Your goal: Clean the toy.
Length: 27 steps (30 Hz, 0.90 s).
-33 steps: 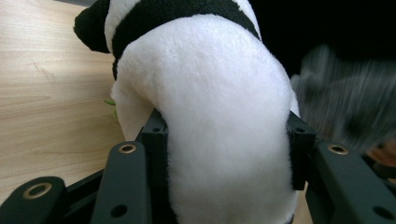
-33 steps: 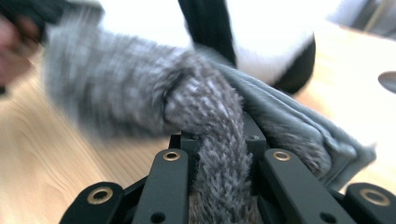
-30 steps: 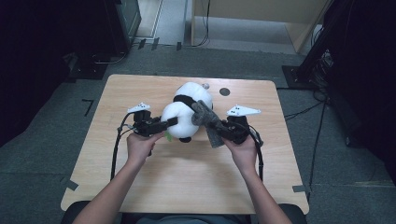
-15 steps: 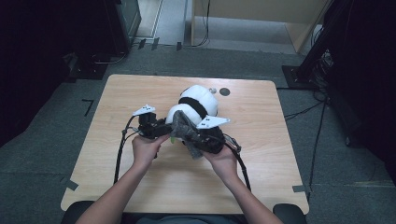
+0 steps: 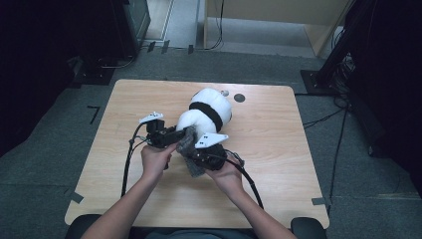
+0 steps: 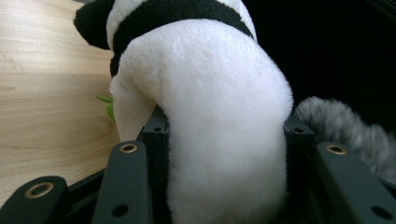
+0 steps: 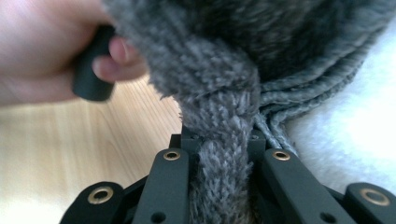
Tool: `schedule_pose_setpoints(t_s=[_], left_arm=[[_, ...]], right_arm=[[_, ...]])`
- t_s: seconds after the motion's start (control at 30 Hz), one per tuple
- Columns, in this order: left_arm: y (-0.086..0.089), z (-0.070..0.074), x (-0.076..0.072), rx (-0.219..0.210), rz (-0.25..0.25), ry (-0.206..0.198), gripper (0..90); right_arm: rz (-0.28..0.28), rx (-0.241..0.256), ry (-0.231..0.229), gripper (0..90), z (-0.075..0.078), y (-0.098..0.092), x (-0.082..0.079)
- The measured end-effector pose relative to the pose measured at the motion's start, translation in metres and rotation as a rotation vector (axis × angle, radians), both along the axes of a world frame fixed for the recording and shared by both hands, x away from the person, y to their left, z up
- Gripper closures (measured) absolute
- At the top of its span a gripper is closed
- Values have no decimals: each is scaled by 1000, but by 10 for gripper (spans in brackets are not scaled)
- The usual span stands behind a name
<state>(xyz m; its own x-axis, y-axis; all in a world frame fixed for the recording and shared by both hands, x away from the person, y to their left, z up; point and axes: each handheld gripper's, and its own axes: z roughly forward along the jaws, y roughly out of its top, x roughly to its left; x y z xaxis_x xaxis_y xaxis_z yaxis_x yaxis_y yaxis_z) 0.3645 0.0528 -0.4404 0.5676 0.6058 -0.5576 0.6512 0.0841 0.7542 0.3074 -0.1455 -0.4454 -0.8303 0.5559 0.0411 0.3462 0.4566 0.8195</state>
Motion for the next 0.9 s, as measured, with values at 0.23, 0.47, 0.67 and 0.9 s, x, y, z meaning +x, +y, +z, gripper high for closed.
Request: schedule_pose_setpoints(t_s=[0.23,0.47,0.67,0.9], left_arm=[[0,5,-2,-23,-29,-18,504],[10,-1,4,-63,-16,24,503],[16,-2,8,-85,-39,41,498],[21,2,7,-54,-51,11,497]], right_arm=[[-30,-103,-2,790,-18,3,4],[-52,-114,5,788,-18,-13,12],[-85,-137,0,785,-18,-26,18],[-134,-159,16,784,-17,-40,25]])
